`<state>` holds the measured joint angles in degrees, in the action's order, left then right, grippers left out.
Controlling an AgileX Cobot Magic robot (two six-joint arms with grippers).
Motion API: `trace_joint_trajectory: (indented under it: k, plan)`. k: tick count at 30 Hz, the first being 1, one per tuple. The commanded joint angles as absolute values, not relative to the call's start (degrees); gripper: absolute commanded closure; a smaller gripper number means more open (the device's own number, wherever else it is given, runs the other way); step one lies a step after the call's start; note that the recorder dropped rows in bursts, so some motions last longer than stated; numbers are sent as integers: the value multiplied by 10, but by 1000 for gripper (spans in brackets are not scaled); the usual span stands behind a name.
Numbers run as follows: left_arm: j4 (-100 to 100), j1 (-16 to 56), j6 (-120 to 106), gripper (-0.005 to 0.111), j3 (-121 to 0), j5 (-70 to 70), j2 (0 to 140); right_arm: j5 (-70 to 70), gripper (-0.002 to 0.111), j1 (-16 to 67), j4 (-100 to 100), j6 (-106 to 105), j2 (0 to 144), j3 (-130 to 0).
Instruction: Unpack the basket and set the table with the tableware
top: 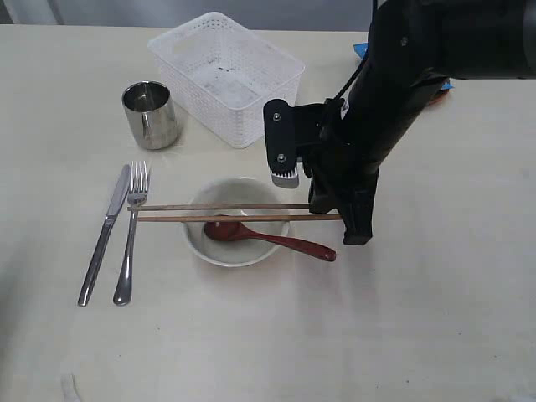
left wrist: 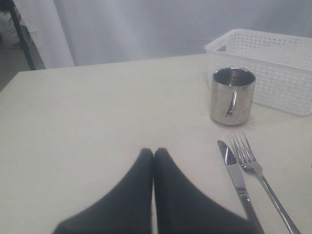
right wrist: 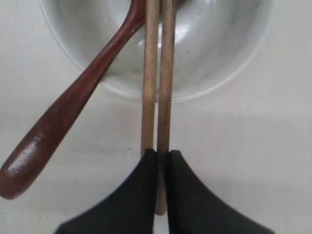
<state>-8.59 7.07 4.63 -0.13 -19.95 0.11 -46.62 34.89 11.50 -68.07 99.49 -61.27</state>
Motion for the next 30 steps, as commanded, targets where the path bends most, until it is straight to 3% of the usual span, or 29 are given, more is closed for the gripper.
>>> trace_joint_trajectory:
  k: [1,30]
  plan:
    - [-87,74,48,107,0,-199,0,-469,108,350,119,-679,991,-612]
    - [-87,74,48,107,0,-199,0,-484,108,350,108,-643,991,-612]
